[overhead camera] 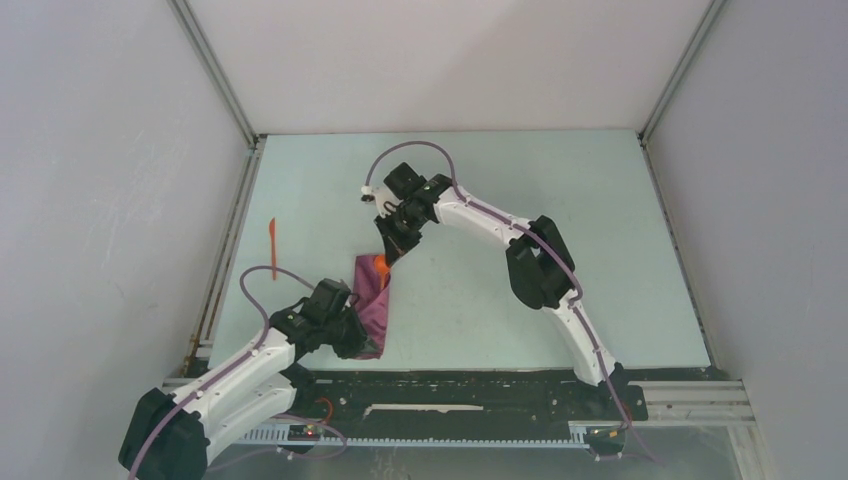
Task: Fold the napkin into a case and place the utensils inside
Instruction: Insert the spoon into the folded napkin, then pick up the knife from the corner of the board.
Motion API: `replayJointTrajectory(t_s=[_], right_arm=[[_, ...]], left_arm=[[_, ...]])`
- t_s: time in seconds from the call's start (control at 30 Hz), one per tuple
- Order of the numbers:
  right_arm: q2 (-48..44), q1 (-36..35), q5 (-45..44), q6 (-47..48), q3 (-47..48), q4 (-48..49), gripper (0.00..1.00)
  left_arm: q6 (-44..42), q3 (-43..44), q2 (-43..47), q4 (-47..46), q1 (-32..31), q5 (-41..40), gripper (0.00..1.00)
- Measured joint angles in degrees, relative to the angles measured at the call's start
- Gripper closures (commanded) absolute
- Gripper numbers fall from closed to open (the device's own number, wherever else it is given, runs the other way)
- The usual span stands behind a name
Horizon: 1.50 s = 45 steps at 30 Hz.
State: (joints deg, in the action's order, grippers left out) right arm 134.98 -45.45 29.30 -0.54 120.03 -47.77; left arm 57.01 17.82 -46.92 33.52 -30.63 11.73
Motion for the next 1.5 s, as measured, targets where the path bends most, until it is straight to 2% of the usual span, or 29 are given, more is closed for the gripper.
replayJointTrajectory(t_s=[0.3,0.43,0.53,0.67,0.77,0.83,0.87,0.9,1.03,1.1,1.17,1.33,1.5], right_arm=[[-0.83,-2.36,0.31,-3.02,-3.23,2.67,1.0],[-0.83,-2.36,0.68,-4.37,-4.74,4.35,0.98],[-0.83,-2.34,0.92,-5.05,-5.05,4.85,0.93],[-0.83,-2.34,1.05,-5.6,-5.31,5.35,0.75],[-1.09,-2.36,0.33,-5.92,-6.49,5.68,0.63],[-1.57,-2.38,-0.57,-6.05,-7.74,5.55,0.33],[-1.92,-2.38,-0.98,-6.49,-8.22,5.42,0.26],[-2.45,-2.38,-1.79,-6.54,-8.85,5.22,0.25],[-6.71,-2.19,-4.5,-6.49,-11.08,4.35,0.24],[-11.8,-1.81,-5.57,-6.73,-14.58,4.9,0.22],[-18.43,-1.46,-6.58,-7.43,-19.56,6.08,0.21],[-37.73,-1.01,-6.62,-8.92,-36.59,12.98,0.3],[-44.59,-0.81,-3.34,-9.14,-50.36,18.69,0.34]], left_arm=[[0.0,0.0,0.63,0.26,-0.11,-0.31,0.9],[-0.02,0.02,2.03,1.53,-0.22,-1.29,0.85],[-0.11,0.83,4.02,3.87,-0.24,-2.56,0.75],[-1.29,5.29,9.16,7.34,-0.24,-4.57,0.56],[-3.32,13.2,12.61,9.53,-0.11,-7.45,0.38],[-5.18,19.3,12.85,10.93,0.7,-10.29,0.3],[-6.47,22.03,12.66,11.3,1.77,-11.56,0.28],[-7.61,24.28,12.09,11.56,3.52,-12.52,0.27],[-12.26,29.59,6.23,11.56,18.21,-14.47,0.23],[-14.69,30.38,0.7,11.65,25.94,-15.08,0.23],[-17.38,31.67,-5.66,12.04,31.1,-16.26,0.24],[-26.47,42.1,-25.88,14.47,41.13,-19.02,0.29],[-36.7,53.57,-39.26,14.27,45.92,-21.64,0.31]])
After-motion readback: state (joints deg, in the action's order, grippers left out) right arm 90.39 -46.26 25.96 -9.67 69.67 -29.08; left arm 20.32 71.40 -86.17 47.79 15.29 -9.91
